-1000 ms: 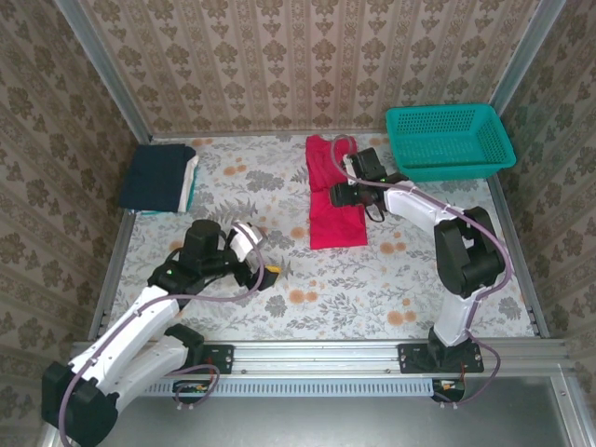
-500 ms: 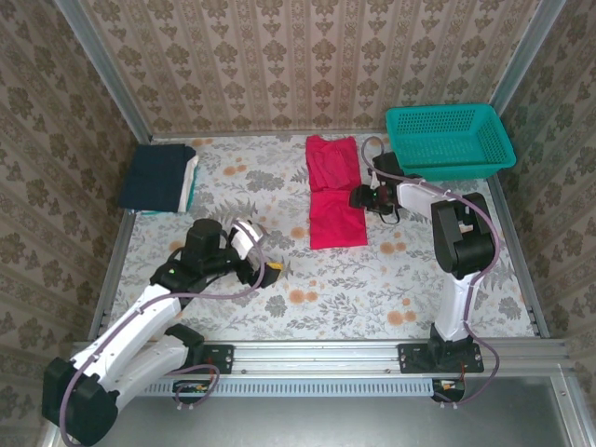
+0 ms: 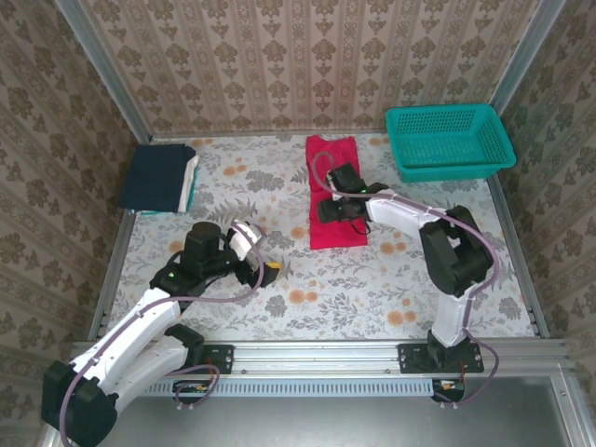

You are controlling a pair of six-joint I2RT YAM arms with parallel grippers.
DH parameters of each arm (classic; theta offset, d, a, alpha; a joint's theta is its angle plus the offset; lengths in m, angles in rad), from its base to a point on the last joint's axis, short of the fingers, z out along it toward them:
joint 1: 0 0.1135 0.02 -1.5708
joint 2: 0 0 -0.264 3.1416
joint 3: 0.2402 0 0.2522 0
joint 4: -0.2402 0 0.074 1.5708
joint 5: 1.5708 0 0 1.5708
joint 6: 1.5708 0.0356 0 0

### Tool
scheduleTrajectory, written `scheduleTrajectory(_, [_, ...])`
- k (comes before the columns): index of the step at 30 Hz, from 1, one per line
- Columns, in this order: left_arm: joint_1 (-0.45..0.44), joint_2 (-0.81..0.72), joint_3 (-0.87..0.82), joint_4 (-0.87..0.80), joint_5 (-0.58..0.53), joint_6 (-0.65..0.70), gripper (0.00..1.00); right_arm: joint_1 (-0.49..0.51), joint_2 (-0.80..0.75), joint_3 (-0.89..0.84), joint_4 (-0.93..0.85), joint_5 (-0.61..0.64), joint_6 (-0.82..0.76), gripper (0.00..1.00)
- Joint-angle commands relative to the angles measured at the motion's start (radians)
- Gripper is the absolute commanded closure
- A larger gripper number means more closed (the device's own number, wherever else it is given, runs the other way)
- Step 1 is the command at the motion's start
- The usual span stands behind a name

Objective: Fold and stack the t-shirts

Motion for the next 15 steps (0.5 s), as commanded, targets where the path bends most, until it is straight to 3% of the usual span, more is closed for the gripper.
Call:
scheduleTrajectory(1, [-0.007,-0.021,-0.011,0.015,-0.009,-0.013,0.0,0.016,0.09,0.038,-0.089,0.097,0.054,0.39])
scheduleTrajectory(7, [-0.007,-0.056,-0.033,0.012,-0.019,-0.031,0.0,0.06,0.066,-0.095,-0.052,0.106,0.153,0.42])
scheduleTrajectory(15, [-0.007,-0.061,-0.033,0.02,-0.015,-0.017,0.0,0.177,-0.098,-0.361,0.001,0.093,0.313,0.43])
